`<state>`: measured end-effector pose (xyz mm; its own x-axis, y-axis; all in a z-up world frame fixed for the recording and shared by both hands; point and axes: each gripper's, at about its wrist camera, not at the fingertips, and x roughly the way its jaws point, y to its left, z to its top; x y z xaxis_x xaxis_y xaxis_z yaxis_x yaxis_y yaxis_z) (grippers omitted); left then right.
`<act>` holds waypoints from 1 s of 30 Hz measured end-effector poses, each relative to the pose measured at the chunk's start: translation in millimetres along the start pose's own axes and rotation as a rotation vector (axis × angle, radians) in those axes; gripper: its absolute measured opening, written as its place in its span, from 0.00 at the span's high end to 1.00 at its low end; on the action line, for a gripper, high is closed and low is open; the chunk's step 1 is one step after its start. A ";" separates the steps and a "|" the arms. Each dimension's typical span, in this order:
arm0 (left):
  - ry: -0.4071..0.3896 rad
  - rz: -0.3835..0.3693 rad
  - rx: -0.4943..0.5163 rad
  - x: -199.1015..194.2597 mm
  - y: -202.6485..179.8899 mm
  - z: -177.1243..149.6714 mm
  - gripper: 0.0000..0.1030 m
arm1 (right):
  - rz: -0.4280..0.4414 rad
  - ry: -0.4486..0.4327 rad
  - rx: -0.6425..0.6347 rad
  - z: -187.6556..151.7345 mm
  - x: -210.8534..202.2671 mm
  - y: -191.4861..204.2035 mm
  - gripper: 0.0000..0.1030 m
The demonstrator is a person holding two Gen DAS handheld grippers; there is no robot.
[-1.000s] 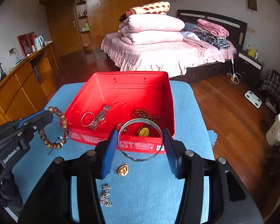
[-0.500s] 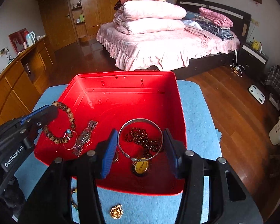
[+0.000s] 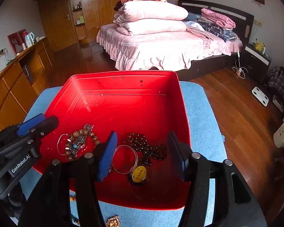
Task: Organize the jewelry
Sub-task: 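Withdraw both tools from the tin toward the remaining jewelry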
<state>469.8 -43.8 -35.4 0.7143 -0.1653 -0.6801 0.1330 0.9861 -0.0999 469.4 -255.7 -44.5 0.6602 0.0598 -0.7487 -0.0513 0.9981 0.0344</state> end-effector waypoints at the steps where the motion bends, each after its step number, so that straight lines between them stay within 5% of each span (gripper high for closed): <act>1: -0.006 0.006 0.002 -5.8 0.4 -2.6 0.63 | 0.000 -0.004 0.006 -0.9 -2.8 -1.7 0.47; 14: -0.046 0.037 -0.028 -74.5 15.3 -60.1 0.59 | 0.040 -0.034 0.066 -65.2 -57.2 -7.4 0.46; 30: 0.059 0.062 -0.022 -67.4 17.7 -116.3 0.56 | 0.042 0.060 0.018 -126.8 -43.4 12.0 0.51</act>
<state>344.1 -13.0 -75.7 0.6789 -0.1034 -0.7269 0.0745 0.9946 -0.0718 345.1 -248.3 -95.5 0.6112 0.1012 -0.7850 -0.0639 0.9949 0.0784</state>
